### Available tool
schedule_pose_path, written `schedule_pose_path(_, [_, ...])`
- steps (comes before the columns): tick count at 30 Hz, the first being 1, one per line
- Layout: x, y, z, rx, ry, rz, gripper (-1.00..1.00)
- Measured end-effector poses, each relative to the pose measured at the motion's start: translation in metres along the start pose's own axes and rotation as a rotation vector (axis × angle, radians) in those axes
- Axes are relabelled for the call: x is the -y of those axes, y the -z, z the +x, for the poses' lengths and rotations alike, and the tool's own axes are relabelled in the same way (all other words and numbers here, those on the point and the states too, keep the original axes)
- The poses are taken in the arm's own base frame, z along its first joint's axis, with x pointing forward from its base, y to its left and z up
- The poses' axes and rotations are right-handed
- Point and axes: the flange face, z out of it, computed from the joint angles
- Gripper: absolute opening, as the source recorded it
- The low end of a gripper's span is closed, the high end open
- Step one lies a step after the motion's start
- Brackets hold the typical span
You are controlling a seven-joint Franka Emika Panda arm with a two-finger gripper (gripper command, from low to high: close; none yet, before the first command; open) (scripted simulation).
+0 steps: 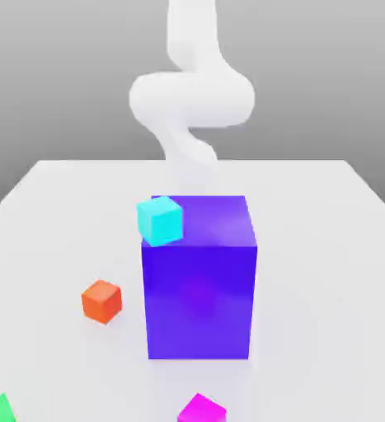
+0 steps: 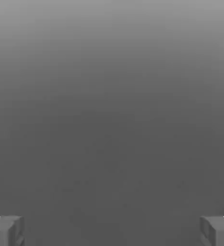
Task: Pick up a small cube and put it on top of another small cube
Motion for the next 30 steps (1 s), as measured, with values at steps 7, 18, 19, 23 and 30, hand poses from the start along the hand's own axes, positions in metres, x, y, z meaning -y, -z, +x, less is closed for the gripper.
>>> schedule_pose_path(7, [-0.011,-0.124,0.000,0.220,-0.434,-0.117,0.00])
schedule_pose_path(18, [-0.059,-0.297,-0.047,0.289,-1.067,-0.465,0.00])
schedule_pose_path(19, [-0.064,-0.310,-0.054,0.277,-1.120,-0.499,0.00])
schedule_pose_path(23, [-0.092,-0.358,-0.076,0.192,-1.329,-0.627,0.00])
schedule_pose_path(30, [-0.146,-0.421,-0.105,-0.071,-1.667,-0.776,0.00])
